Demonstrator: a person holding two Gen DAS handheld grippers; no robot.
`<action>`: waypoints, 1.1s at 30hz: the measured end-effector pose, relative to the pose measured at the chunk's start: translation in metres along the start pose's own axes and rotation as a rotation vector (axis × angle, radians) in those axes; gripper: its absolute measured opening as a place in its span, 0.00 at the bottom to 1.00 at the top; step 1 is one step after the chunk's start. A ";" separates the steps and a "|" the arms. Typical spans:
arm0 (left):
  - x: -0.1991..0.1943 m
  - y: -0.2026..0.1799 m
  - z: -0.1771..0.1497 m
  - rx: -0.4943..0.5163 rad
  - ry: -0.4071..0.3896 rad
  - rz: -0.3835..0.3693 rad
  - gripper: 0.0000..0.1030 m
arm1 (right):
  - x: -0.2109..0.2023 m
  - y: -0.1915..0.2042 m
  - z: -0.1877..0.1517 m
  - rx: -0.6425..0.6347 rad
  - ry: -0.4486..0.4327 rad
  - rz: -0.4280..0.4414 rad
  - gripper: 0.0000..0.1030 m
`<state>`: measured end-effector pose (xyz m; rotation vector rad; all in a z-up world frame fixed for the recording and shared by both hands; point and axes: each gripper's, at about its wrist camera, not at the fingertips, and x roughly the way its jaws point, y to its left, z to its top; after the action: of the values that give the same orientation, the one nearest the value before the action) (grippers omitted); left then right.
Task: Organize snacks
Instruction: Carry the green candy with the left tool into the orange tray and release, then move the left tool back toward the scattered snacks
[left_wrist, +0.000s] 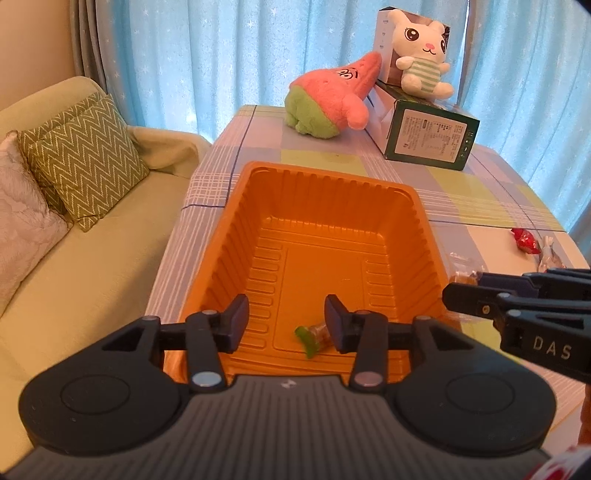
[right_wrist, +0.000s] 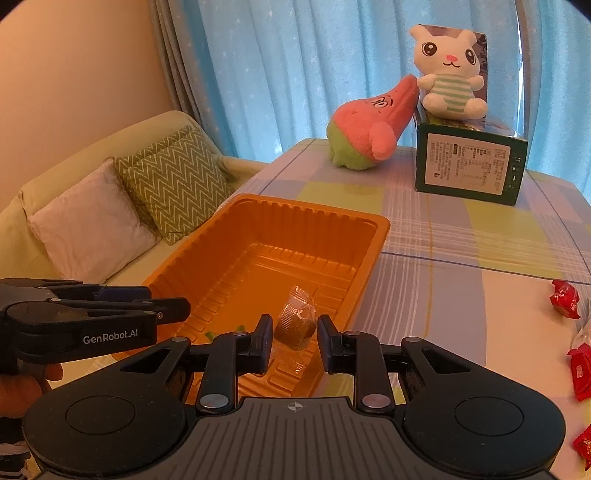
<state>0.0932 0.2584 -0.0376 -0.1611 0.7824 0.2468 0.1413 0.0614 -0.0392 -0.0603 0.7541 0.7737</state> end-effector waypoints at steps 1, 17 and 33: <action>-0.002 0.001 0.000 -0.006 -0.006 0.004 0.45 | 0.000 0.001 0.001 -0.002 -0.001 0.001 0.26; -0.036 0.023 -0.004 -0.071 -0.060 0.029 0.73 | -0.022 -0.009 0.008 0.085 -0.065 0.028 0.72; -0.084 -0.058 -0.017 0.019 -0.097 -0.082 0.77 | -0.156 -0.101 -0.061 0.264 -0.117 -0.304 0.72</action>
<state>0.0405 0.1850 0.0130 -0.1615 0.6796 0.1679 0.0969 -0.1265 -0.0070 0.1060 0.7103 0.3809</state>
